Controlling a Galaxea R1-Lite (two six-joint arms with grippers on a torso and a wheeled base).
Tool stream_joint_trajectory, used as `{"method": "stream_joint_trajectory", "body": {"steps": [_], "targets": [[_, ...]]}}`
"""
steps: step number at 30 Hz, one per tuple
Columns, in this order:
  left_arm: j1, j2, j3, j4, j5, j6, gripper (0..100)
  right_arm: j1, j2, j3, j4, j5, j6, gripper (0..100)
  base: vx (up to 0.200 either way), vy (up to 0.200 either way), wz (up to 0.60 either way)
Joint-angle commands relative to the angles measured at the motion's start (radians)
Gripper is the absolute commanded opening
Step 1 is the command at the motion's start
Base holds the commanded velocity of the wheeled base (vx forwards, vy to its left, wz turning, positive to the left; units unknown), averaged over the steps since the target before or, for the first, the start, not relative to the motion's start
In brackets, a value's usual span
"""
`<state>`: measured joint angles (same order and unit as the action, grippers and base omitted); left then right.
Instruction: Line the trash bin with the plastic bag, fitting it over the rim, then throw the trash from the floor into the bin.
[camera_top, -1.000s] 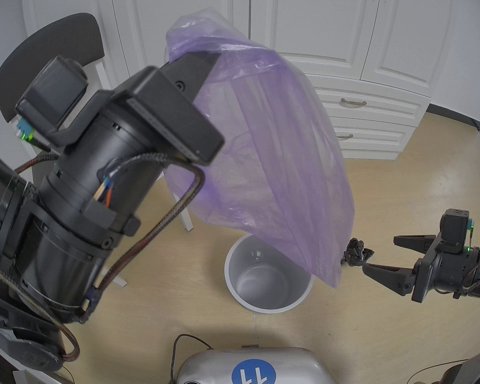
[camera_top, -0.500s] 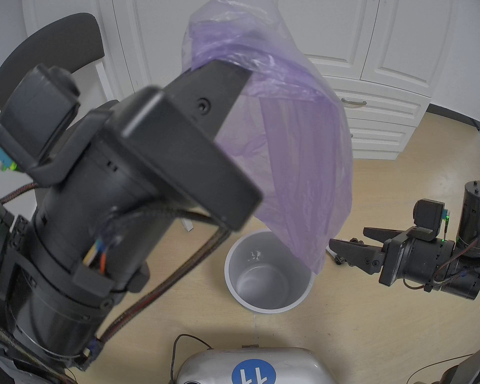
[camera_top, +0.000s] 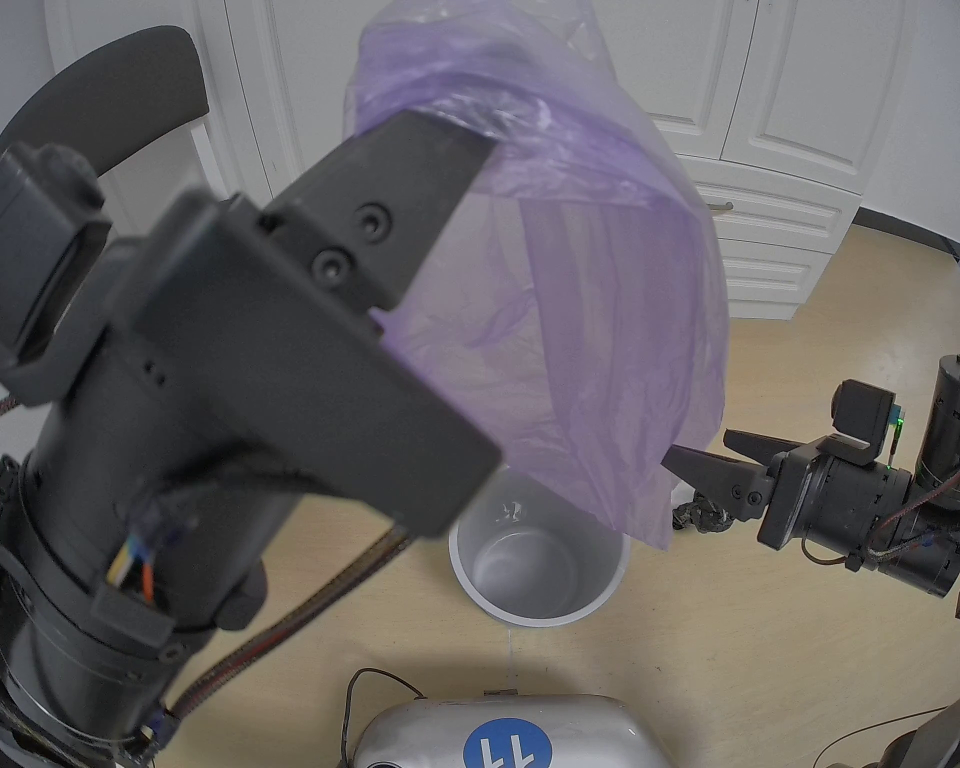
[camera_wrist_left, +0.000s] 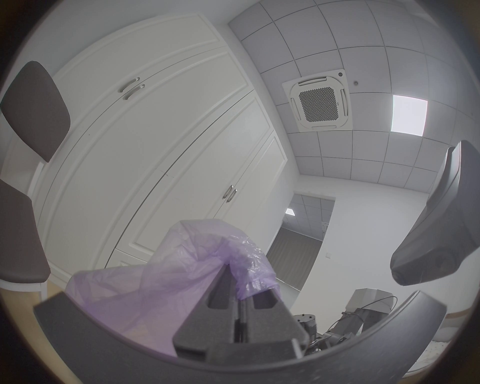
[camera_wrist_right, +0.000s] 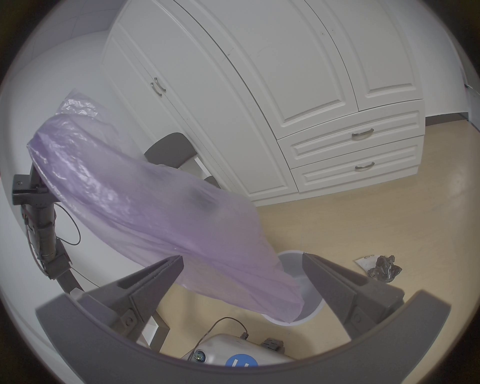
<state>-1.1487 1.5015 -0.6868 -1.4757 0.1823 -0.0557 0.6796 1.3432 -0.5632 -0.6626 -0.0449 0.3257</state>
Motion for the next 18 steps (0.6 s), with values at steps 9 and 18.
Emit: {"method": "stream_joint_trajectory", "body": {"steps": [9,18], "targets": [[0.053,0.031,-0.010,0.000,-0.006,-0.006,0,-0.021,-0.091,-0.023,0.152,0.000,-0.045,100,0.000,0.000,0.00],[0.024,0.025,-0.014,-0.012,-0.006,-0.007,0,-0.015,-0.045,-0.020,0.158,0.014,-0.043,100,0.000,0.000,0.00]]}}
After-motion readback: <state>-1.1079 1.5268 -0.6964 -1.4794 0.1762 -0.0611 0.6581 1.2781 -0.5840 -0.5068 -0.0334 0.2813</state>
